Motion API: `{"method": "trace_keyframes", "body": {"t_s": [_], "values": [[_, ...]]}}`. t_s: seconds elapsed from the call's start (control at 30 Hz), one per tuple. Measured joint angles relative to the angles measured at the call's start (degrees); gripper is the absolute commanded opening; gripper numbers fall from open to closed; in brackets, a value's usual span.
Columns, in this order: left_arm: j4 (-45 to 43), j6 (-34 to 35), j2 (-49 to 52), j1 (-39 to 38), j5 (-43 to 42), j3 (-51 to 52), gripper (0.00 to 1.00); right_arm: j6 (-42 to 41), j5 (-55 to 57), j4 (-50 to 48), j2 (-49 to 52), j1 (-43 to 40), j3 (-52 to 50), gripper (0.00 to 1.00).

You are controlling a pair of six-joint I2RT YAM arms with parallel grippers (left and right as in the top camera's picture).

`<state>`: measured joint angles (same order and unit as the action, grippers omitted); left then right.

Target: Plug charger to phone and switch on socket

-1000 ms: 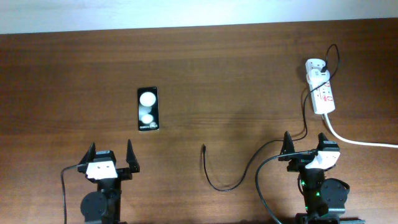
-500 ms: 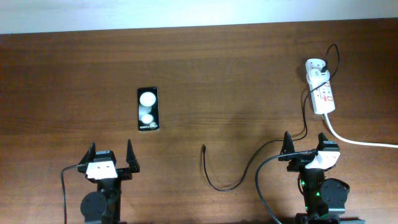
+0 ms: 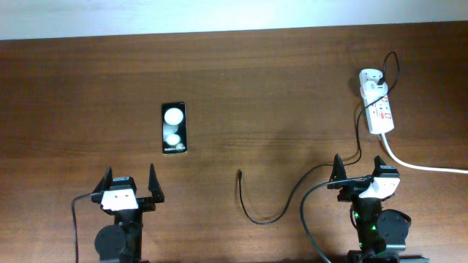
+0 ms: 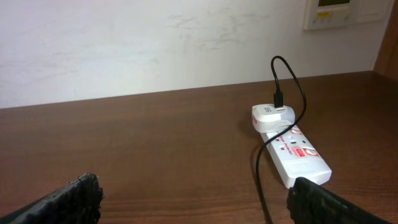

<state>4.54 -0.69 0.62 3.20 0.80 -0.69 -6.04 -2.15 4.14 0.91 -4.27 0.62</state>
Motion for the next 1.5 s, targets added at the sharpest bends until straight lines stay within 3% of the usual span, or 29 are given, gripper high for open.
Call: {"method": "trace_keyframes", "body": {"t_s": [1.23, 1.5], "values": [[0.00, 0.00, 0.00, 0.00, -0.07, 0.00, 0.99, -0.02, 0.00, 0.00, 0.00, 0.00, 0.00, 0.99], [2.75, 0.02, 0.02, 0.00, -3.89, -2.16, 0.99, -0.04, 0.00, 0.00, -0.02, 0.00, 0.00, 0.99]]}}
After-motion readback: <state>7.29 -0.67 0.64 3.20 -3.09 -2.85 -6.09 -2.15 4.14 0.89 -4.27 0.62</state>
